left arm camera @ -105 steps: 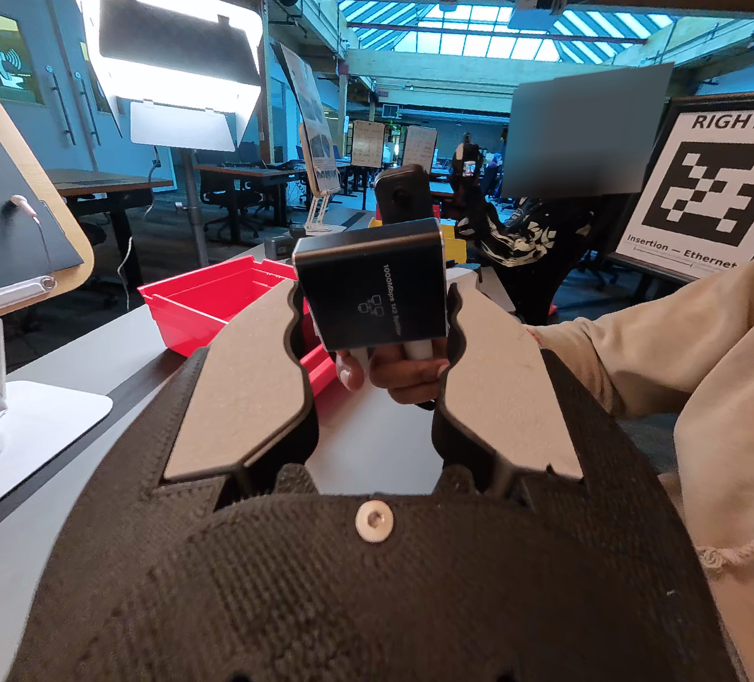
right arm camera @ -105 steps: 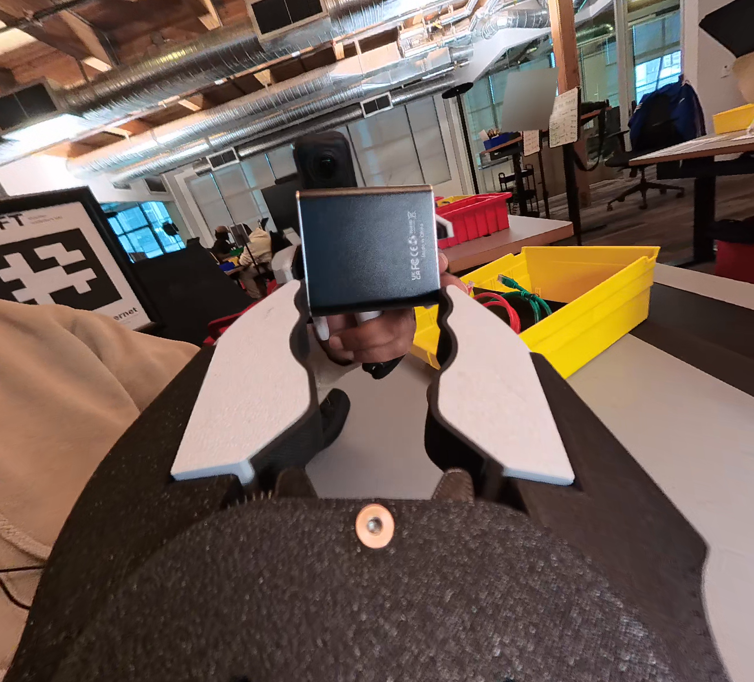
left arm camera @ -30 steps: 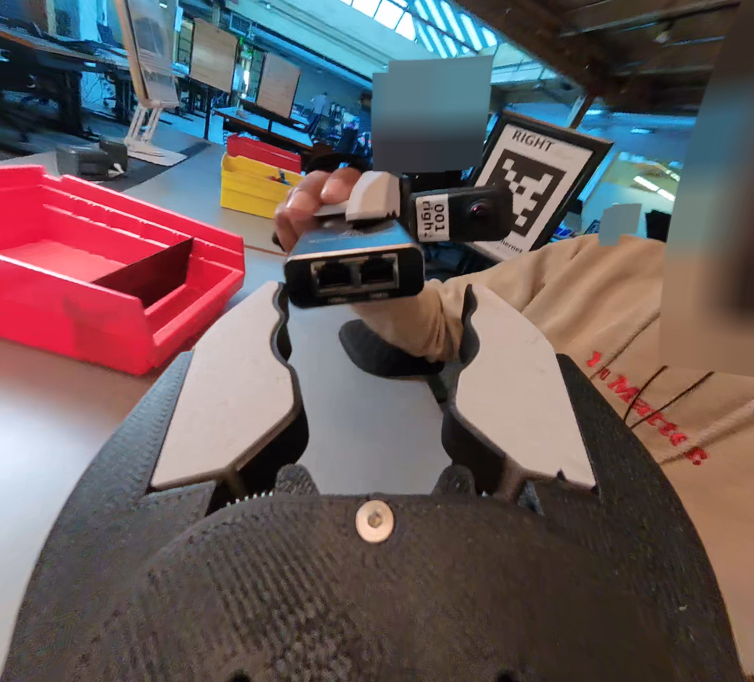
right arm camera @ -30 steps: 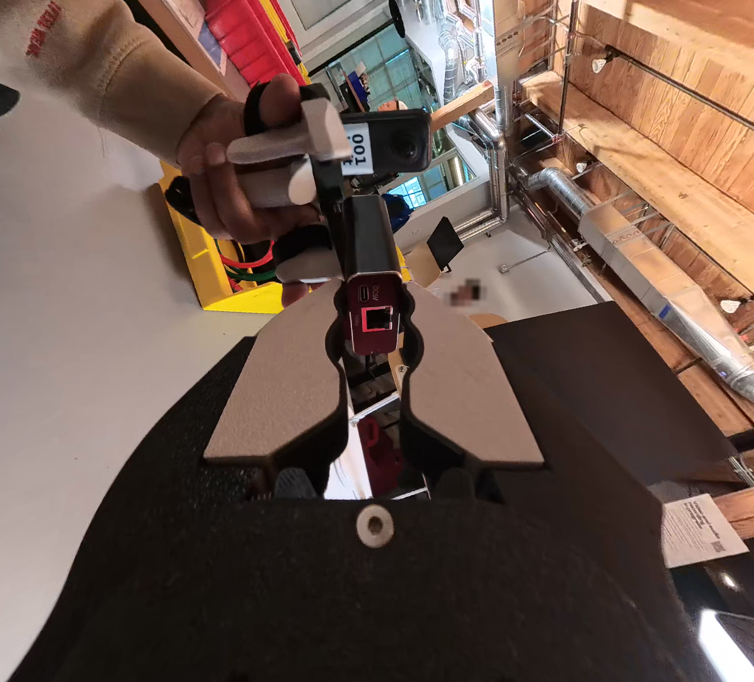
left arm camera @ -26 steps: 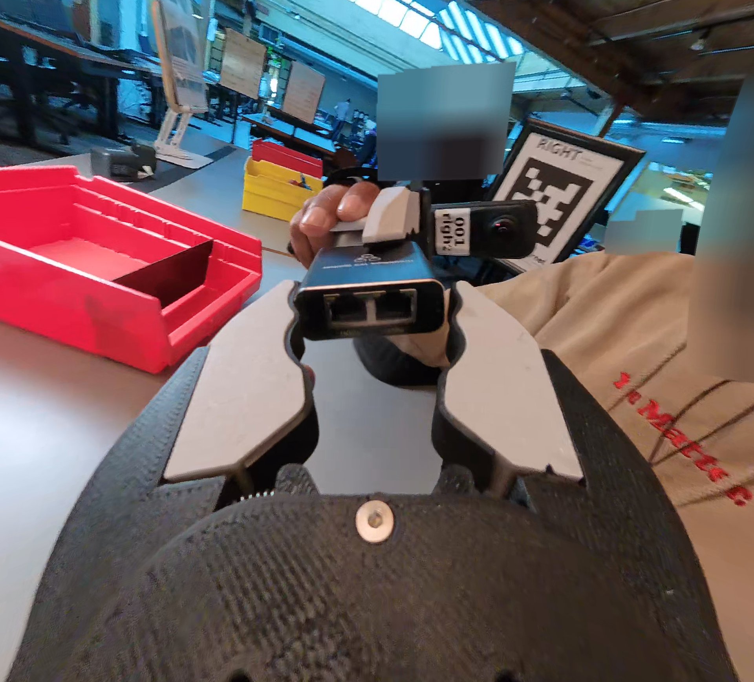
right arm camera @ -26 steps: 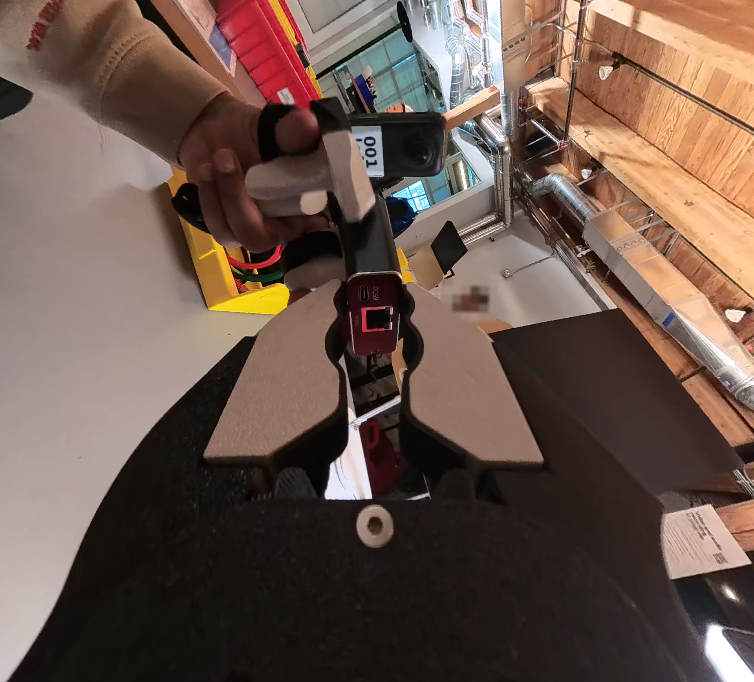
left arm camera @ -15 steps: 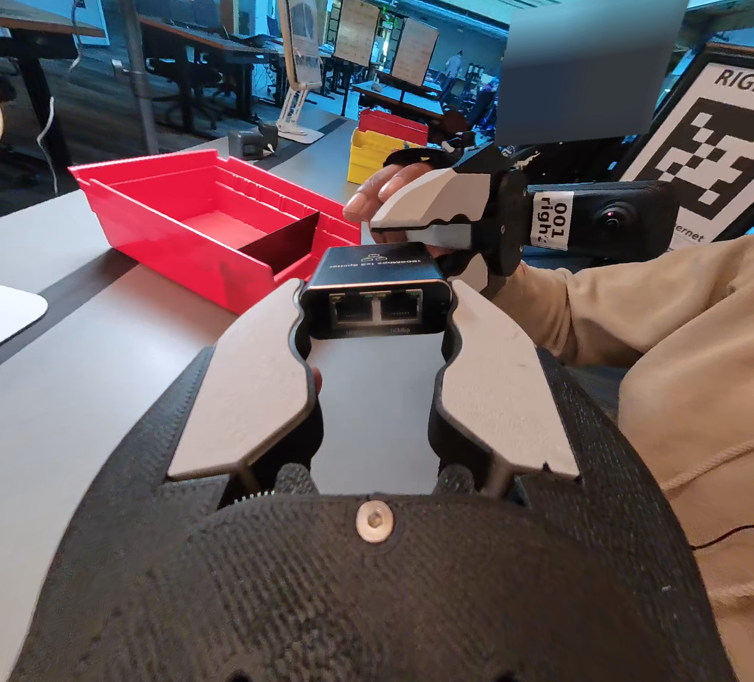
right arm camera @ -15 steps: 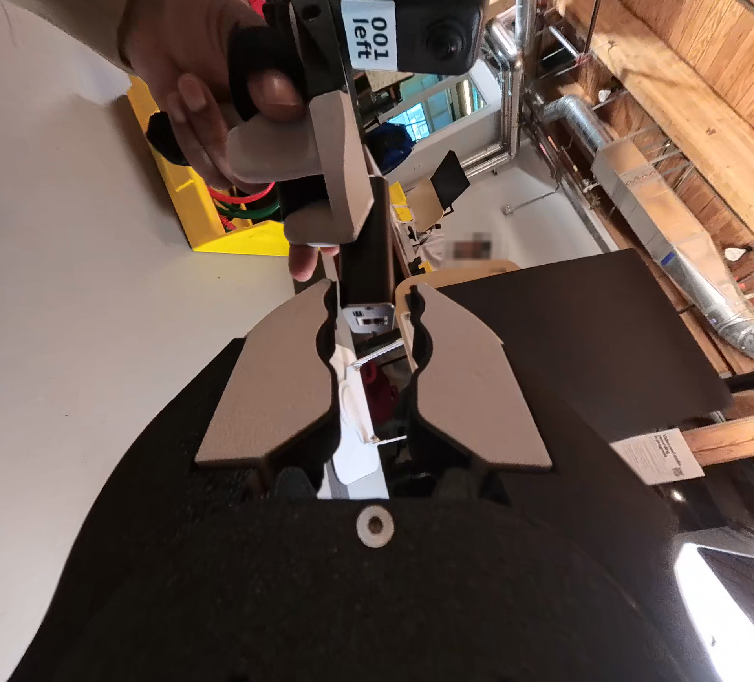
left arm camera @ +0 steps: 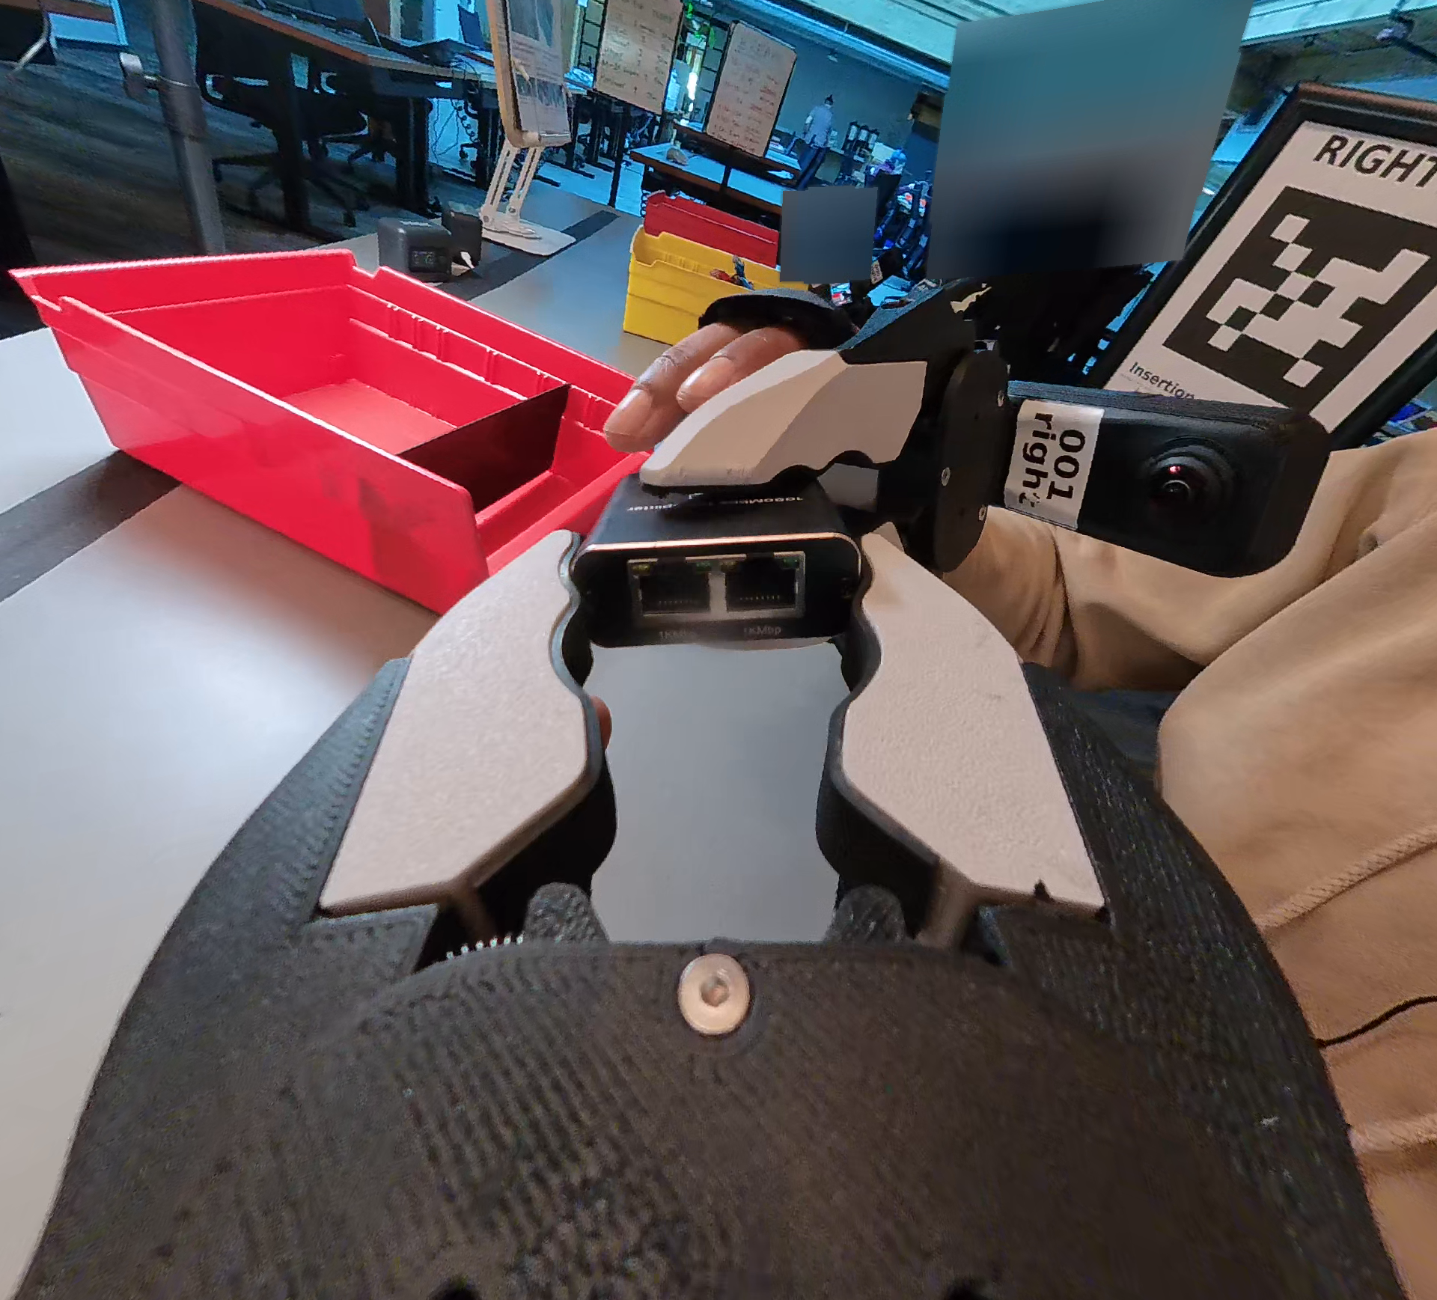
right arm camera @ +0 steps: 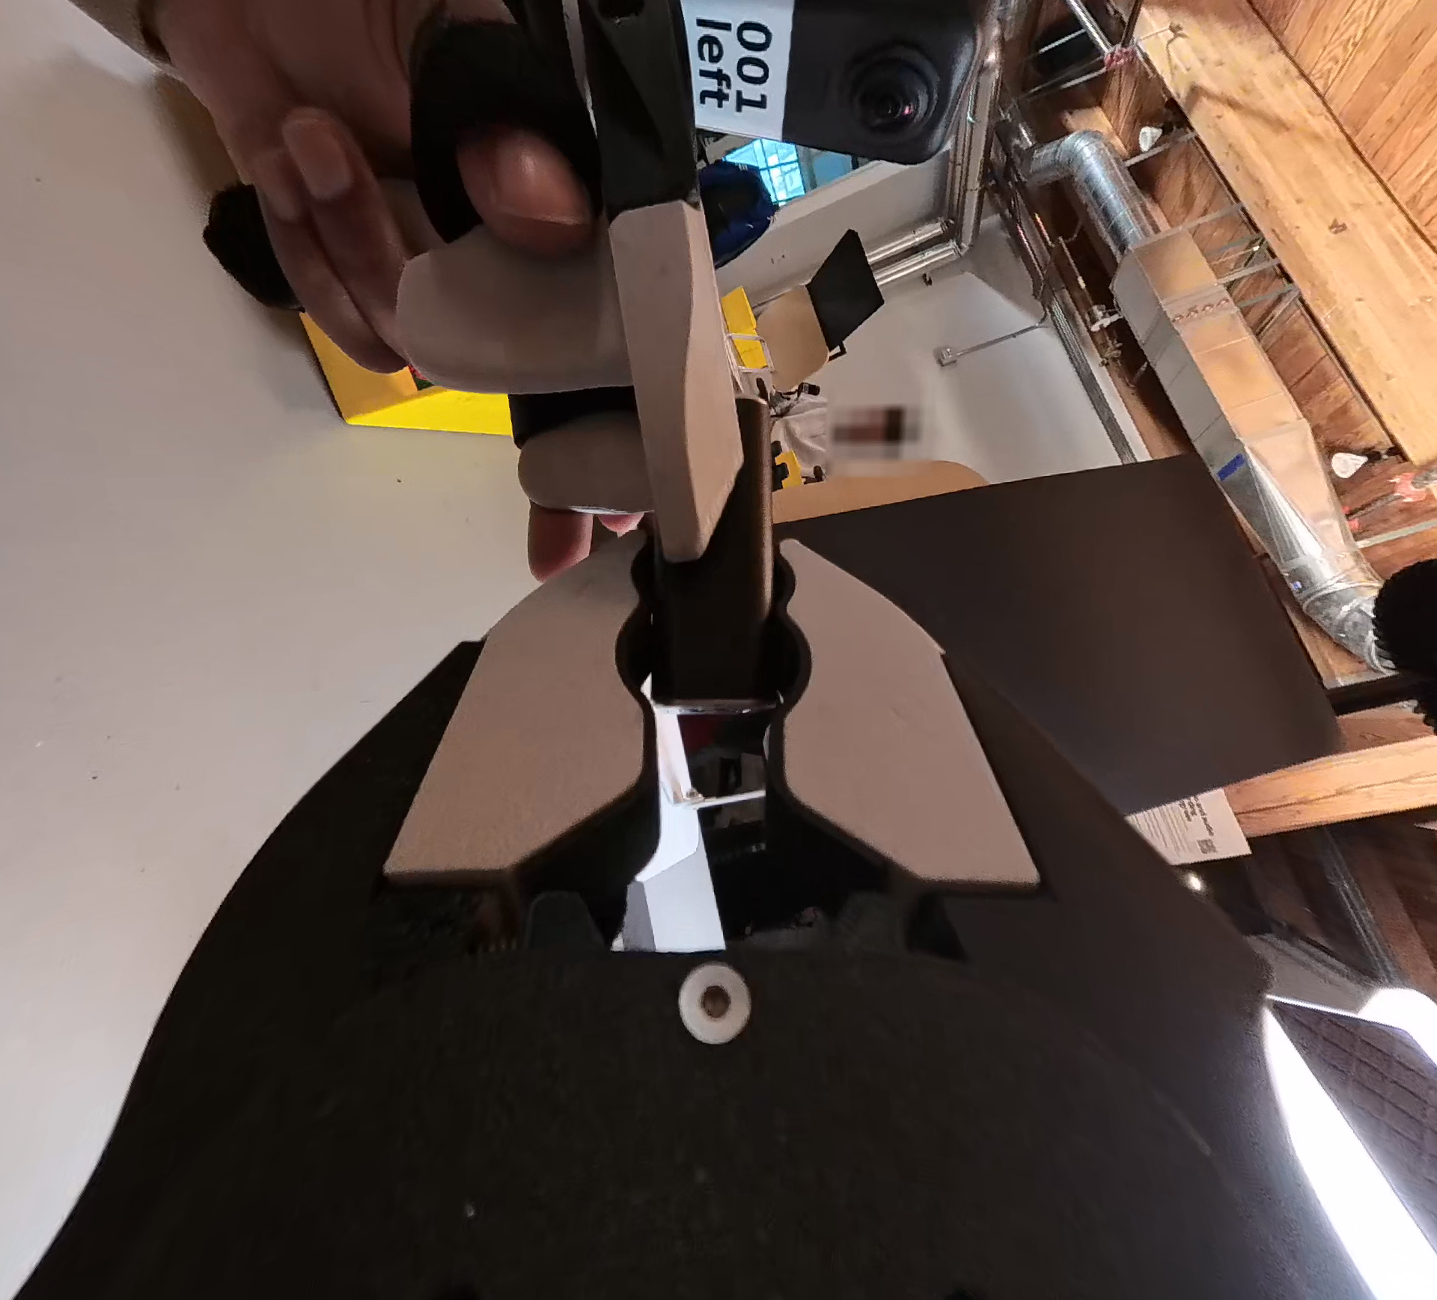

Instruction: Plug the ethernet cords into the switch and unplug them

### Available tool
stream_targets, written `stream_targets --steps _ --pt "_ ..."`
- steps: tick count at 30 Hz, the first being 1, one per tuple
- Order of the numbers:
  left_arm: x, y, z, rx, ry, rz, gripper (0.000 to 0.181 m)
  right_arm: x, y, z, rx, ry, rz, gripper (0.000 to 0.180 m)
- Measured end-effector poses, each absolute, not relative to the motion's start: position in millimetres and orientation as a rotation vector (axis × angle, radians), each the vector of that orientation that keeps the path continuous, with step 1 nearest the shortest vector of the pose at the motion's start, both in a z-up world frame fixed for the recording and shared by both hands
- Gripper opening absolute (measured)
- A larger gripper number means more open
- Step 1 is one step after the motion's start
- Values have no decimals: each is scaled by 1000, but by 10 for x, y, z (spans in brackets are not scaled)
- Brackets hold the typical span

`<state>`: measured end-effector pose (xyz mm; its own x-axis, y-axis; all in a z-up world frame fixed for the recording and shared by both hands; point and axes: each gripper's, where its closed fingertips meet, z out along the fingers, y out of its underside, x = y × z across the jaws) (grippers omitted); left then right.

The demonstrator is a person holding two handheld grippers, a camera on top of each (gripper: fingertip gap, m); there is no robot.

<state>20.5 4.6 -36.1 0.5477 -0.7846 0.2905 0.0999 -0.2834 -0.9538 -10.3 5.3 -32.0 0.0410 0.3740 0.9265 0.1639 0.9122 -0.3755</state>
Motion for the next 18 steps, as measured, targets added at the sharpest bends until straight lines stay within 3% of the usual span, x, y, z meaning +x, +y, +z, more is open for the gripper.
stream_targets --steps 18 --pt "-2 -15 -256 -1600 638 -902 63 -36 102 -257 -443 -1526 159 26"
